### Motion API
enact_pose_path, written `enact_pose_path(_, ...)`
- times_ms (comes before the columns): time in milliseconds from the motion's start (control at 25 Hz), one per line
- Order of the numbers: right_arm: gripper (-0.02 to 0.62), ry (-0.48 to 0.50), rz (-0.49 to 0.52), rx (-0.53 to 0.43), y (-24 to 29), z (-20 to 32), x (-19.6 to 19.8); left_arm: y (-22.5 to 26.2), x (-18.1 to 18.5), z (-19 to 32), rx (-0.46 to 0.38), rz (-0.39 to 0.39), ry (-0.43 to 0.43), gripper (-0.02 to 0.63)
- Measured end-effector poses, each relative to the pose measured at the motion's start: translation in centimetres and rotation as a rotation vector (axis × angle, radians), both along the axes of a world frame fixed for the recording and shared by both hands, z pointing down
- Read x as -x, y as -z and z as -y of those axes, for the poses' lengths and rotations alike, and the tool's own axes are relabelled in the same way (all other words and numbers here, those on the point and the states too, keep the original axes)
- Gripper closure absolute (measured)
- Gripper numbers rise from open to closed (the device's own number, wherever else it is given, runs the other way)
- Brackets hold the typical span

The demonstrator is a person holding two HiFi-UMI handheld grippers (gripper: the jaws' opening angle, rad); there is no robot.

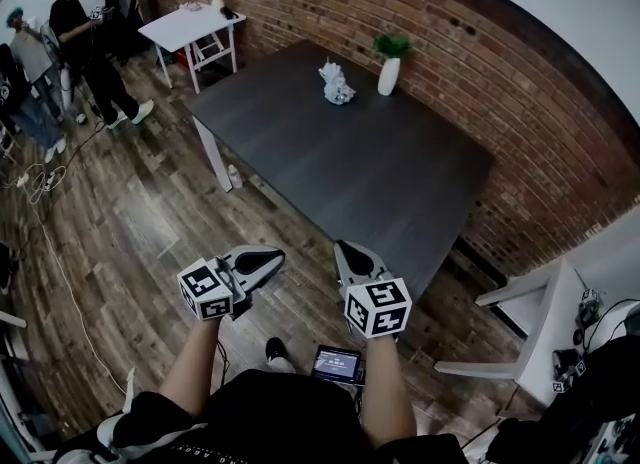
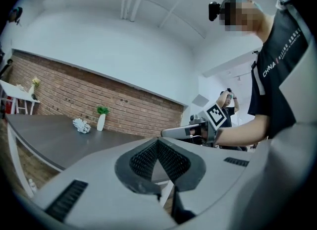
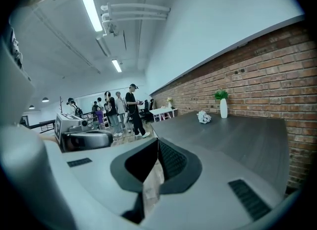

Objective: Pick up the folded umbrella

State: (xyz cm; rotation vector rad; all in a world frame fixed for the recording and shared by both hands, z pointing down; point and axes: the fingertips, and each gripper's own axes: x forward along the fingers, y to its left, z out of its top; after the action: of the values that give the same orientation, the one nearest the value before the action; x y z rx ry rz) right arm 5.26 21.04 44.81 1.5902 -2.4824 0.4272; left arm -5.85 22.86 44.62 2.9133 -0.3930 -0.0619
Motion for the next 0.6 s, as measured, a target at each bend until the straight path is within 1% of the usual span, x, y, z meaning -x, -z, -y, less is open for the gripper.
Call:
enact_pose_path(80,0.584,-0.010,0.010,-0.005,0.3,1.3,0.7,0.0,0.5,0.8,-0.003,-0.001,-0.027,0.604)
enact_pose_path(160,0.584,-0.021,0.009,-0.006,0.5,2.4,1.4,-0.2,1.1,1.7,-0.010,0.012,-0.037,0.604)
enact_pose_path(400,0.584,-0.038,0.000,0.019,-0.4,4.2,2.7,-0.6,3.2,4.6,0.009,0.002,-0.009,0.604)
enact_pose_path(600,0.584,-0.058,0.019,0.042,-1.3,5.8,2.1,-1.5,3.2,6.2,0.035,0.002,0.004,0.604)
